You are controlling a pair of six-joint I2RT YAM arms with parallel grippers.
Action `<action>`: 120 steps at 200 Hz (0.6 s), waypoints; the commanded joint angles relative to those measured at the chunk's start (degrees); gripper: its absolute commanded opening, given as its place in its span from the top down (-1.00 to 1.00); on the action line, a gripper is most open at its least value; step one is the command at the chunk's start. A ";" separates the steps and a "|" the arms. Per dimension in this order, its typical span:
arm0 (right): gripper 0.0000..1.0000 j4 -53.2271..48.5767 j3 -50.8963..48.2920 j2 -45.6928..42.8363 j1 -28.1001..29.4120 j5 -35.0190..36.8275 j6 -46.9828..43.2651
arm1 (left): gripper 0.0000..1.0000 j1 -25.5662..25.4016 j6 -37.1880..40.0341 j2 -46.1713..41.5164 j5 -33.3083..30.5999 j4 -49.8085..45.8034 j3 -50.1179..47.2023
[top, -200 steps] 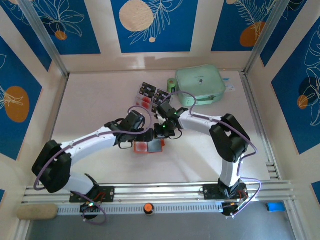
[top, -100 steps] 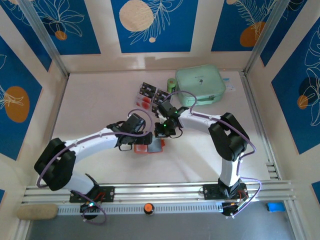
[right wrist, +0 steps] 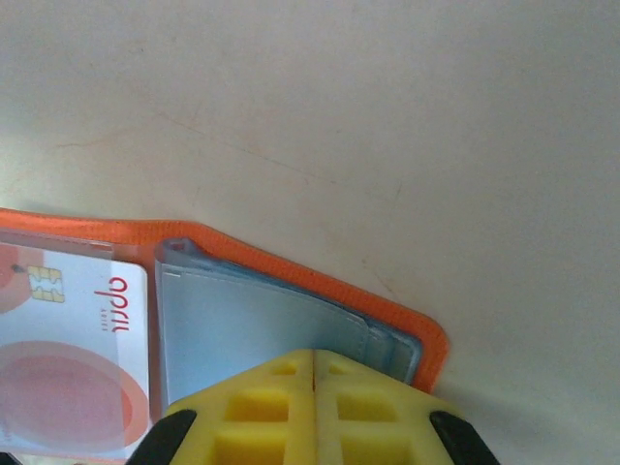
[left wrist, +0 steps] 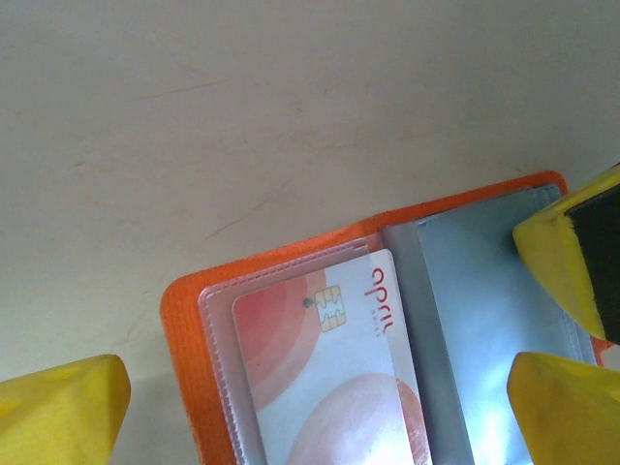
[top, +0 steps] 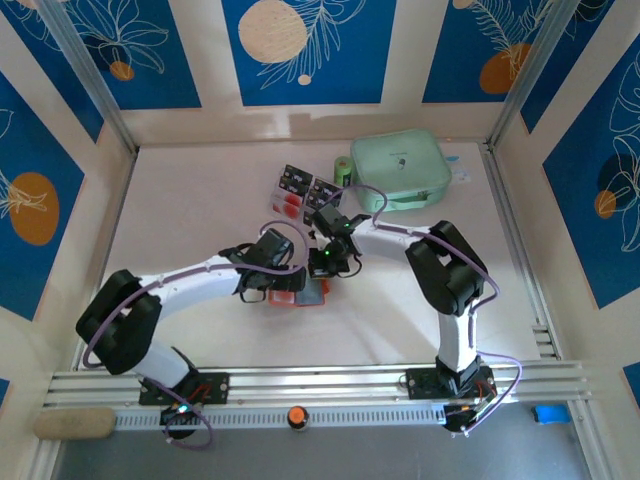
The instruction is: Put the credit cards into the card holder
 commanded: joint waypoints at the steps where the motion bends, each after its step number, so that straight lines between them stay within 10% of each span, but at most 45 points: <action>1: 0.91 -1.73 1.20 1.96 0.71 -2.30 -0.83 | -1.00 -0.50 1.19 1.25 0.93 1.33 -0.92; 120: 0.94 -1.95 2.35 2.16 1.04 -4.47 0.66 | -0.97 -0.50 0.94 2.95 0.94 4.63 -5.13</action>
